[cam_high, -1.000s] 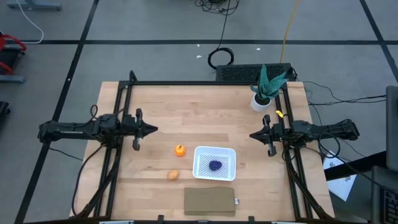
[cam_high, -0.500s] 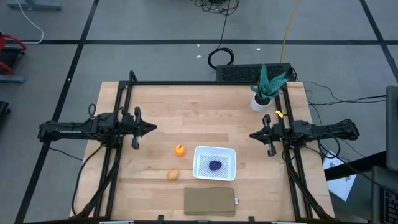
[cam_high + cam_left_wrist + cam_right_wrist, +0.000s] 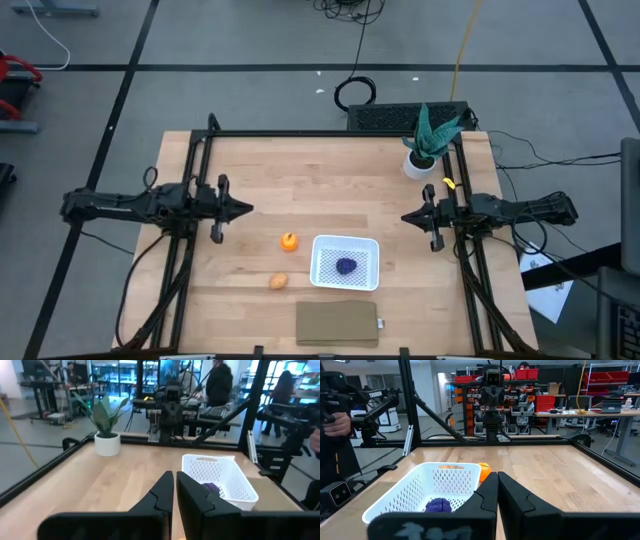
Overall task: Pick and placing Produce into tupperware
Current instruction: Put the orange into the white basket
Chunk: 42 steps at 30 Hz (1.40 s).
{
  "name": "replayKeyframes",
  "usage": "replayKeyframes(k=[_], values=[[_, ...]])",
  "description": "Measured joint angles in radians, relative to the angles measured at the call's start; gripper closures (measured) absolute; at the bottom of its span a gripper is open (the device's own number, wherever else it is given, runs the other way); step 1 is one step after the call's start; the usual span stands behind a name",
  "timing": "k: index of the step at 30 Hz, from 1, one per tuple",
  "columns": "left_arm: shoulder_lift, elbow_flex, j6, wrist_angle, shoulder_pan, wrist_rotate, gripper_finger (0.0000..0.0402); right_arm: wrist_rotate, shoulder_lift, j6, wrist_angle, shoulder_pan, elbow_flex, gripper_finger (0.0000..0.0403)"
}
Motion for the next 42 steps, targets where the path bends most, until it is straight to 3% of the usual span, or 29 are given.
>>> replayKeyframes(k=[12, 25, 31, 42], values=[[0.273, 0.210, 0.001, -0.074, -0.089, -0.101, 0.0378, 0.000, 0.000, 0.003, 0.000, 0.000, 0.000, 0.0403], [0.533, 0.476, -0.061, -0.278, -0.129, -0.102, 0.0378, 0.000, 0.000, 0.001, 0.000, 0.000, 0.000, 0.0403], [0.619, 0.547, -0.124, -0.290, -0.129, -0.094, 0.0378, 0.000, 0.000, 0.001, 0.000, 0.000, 0.000, 0.0403], [0.813, 0.672, -0.142, -0.497, -0.129, -0.082, 0.0378, 0.000, 0.000, 0.000, -0.001, 0.000, 0.000, 0.0403]])
